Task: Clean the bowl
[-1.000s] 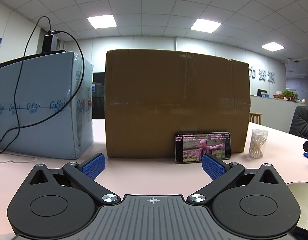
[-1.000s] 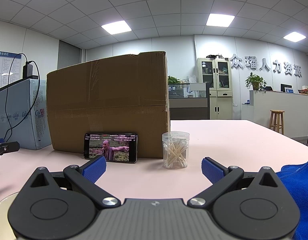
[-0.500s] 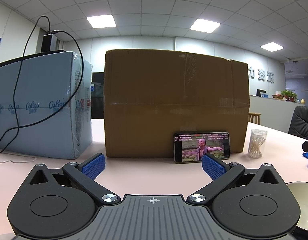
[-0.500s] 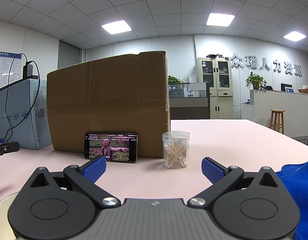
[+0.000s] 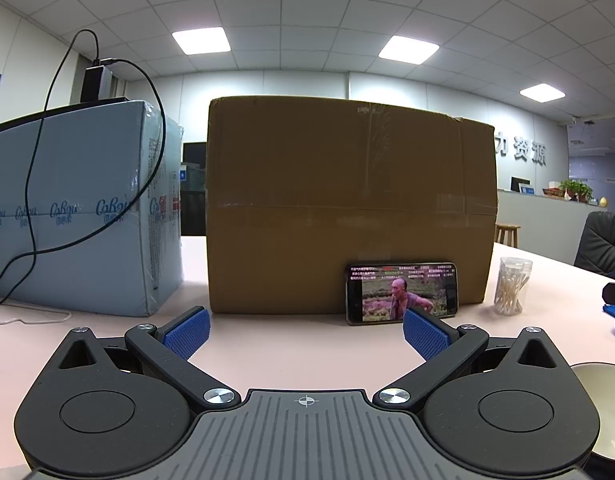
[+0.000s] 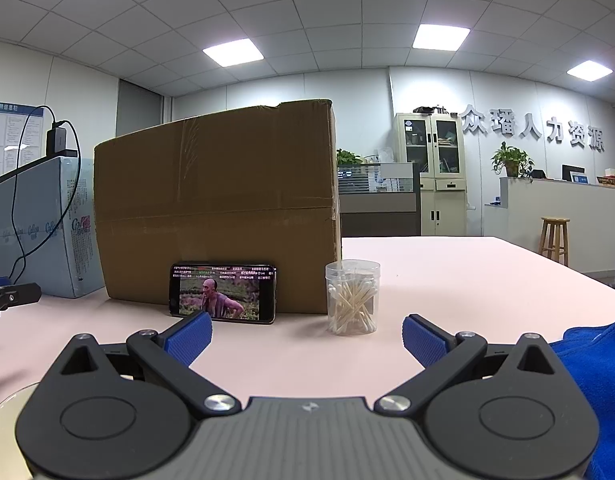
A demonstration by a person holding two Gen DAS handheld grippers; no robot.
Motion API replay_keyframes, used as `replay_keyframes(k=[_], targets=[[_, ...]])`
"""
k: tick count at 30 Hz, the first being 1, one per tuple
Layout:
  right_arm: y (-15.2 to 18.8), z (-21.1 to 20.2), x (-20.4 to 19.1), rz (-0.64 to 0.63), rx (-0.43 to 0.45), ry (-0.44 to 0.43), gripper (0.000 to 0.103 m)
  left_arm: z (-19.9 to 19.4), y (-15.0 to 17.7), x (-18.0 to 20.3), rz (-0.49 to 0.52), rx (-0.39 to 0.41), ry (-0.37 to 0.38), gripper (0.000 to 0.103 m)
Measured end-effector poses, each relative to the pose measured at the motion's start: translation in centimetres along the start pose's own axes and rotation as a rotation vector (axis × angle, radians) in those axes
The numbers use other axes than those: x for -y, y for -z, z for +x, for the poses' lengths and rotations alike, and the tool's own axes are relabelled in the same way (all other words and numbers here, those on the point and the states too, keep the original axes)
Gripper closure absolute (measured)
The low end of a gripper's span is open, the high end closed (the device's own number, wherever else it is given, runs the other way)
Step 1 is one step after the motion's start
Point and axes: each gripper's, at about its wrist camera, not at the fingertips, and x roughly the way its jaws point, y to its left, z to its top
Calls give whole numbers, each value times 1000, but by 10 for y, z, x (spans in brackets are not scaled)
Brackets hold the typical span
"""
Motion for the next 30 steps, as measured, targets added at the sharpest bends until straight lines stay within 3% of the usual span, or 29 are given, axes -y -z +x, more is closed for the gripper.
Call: replay_keyframes(k=[30], targets=[[-1, 5, 2, 0, -10, -8, 0, 0, 1, 1, 4, -2, 16, 0]])
